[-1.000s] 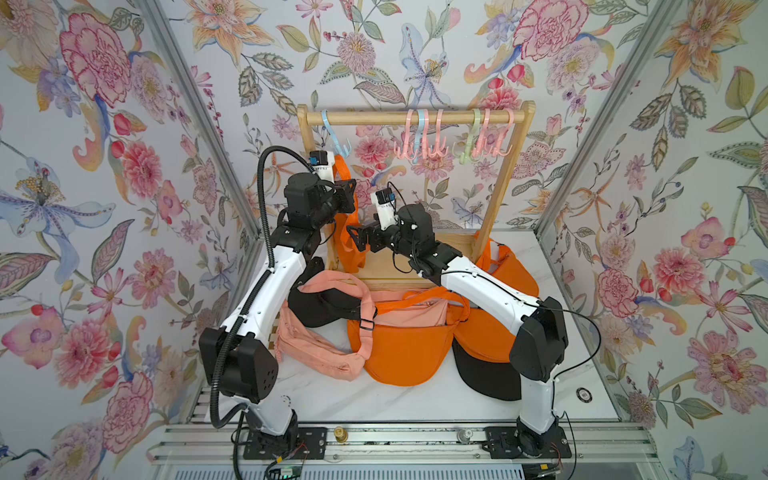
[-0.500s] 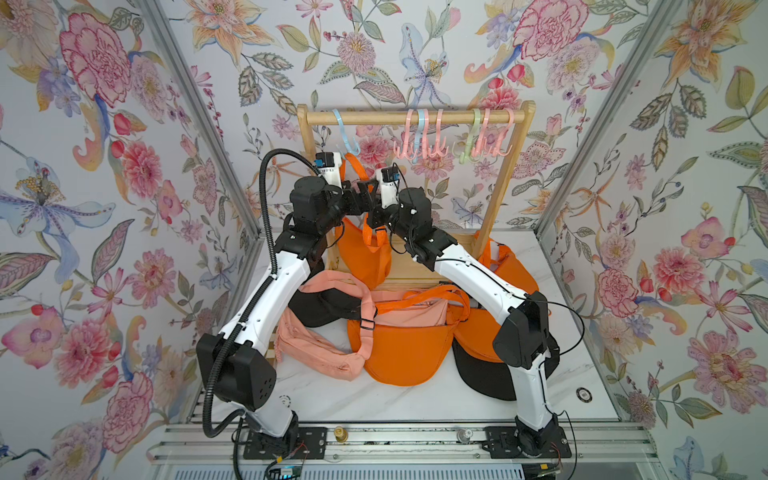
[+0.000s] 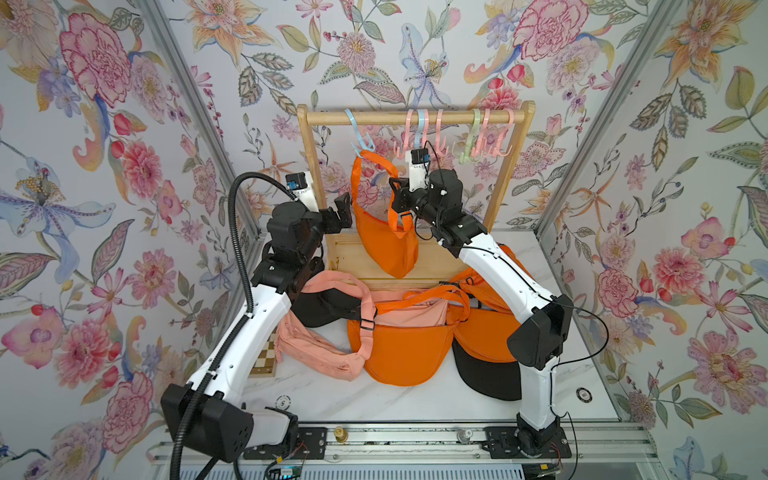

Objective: Take the bag off the hook
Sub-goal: Pick up the bag from the hook.

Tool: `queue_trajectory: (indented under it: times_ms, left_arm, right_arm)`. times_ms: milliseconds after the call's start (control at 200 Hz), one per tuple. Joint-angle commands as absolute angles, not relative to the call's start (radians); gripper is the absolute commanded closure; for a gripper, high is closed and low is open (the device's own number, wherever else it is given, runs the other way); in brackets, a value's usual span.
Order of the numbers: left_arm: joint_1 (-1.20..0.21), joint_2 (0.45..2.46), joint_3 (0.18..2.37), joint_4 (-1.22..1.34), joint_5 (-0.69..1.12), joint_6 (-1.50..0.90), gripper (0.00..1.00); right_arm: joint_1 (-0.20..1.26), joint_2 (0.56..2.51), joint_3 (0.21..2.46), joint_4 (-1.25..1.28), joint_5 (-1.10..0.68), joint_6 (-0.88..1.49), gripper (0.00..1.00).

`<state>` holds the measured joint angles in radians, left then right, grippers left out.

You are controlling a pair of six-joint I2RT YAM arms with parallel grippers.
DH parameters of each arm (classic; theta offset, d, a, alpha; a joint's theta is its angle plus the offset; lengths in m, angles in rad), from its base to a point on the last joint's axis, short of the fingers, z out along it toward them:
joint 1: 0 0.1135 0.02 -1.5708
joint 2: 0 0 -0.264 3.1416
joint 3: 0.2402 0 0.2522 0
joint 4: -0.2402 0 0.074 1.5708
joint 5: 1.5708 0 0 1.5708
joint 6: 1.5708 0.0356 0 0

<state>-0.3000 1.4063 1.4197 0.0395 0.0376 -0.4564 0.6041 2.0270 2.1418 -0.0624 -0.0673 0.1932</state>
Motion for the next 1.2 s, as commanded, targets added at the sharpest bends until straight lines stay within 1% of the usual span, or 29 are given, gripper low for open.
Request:
queue_trajectory:
  times_ms: [0,55,185,300,380,405,440,465,485,515,520,530,545,576,606,651,701,726,876,1081,1196]
  left_arm:
    - [-0.294,1.550,1.504,0.010,0.047,-0.380,0.00]
    - [-0.291,1.620,1.550,0.008,0.057,-0.365,0.00]
    - [-0.288,1.698,1.615,0.071,0.085,-0.342,0.00]
    - [-0.287,1.778,1.705,0.074,0.137,-0.347,0.00]
    - [-0.289,1.829,1.769,0.074,0.128,-0.336,0.00]
    - [-0.288,1.845,1.790,0.075,0.125,-0.330,0.02]
    - [-0.288,1.869,1.822,0.073,0.125,-0.322,0.06]
    - [-0.288,1.883,1.849,0.070,0.126,-0.321,0.13]
    - [-0.288,1.897,1.869,0.069,0.131,-0.321,0.21]
    - [-0.287,1.916,1.901,0.063,0.135,-0.323,0.39]
    - [-0.286,1.919,1.906,0.061,0.136,-0.324,0.40]
    - [-0.288,1.924,1.917,0.058,0.138,-0.326,0.48]
    - [-0.288,1.933,1.933,0.051,0.139,-0.330,0.57]
    - [-0.288,1.948,1.964,0.042,0.151,-0.336,0.70]
    - [-0.287,1.961,1.994,0.026,0.157,-0.344,0.77]
    - [-0.290,1.973,2.024,0.010,0.167,-0.355,0.82]
    - [-0.294,1.971,2.037,0.002,0.176,-0.361,0.97]
    - [-0.297,1.966,2.036,-0.001,0.171,-0.362,1.00]
    - [-0.311,1.927,2.035,-0.035,0.151,-0.351,1.00]
    - [-0.316,1.920,2.154,-0.118,0.134,-0.358,1.00]
    - [-0.326,1.903,2.182,-0.129,0.117,-0.349,1.00]
  right_arm:
    - [0.611,1.981,2.168,-0.099,-0.112,0.214,1.00]
    - [0.608,1.977,2.168,-0.106,-0.115,0.216,1.00]
    - [0.604,1.967,2.158,-0.114,-0.117,0.215,1.00]
    - [0.596,1.959,2.154,-0.120,-0.113,0.212,1.00]
    - [0.592,1.951,2.145,-0.120,-0.115,0.212,1.00]
    - [0.591,1.947,2.142,-0.120,-0.118,0.212,1.00]
    - [0.591,1.943,2.137,-0.120,-0.121,0.211,1.00]
    - [0.591,1.939,2.133,-0.119,-0.121,0.211,1.00]
    - [0.591,1.937,2.130,-0.118,-0.122,0.211,1.00]
    - [0.589,1.934,2.126,-0.119,-0.124,0.210,1.00]
    - [0.591,1.933,2.125,-0.119,-0.124,0.210,1.00]
    - [0.589,1.934,2.124,-0.118,-0.123,0.209,1.00]
    - [0.589,1.932,2.124,-0.118,-0.124,0.210,1.00]
    - [0.589,1.930,2.123,-0.118,-0.124,0.210,1.00]
    - [0.589,1.931,2.124,-0.118,-0.123,0.209,1.00]
    - [0.589,1.931,2.129,-0.118,-0.123,0.211,1.00]
    - [0.589,1.934,2.141,-0.118,-0.126,0.211,1.00]
    - [0.591,1.939,2.149,-0.118,-0.129,0.213,1.00]
    - [0.601,1.968,2.227,-0.107,-0.145,0.221,1.00]
    - [0.639,2.058,2.412,-0.087,-0.184,0.214,1.00]
    - [0.643,2.097,2.484,-0.062,-0.211,0.213,1.00]
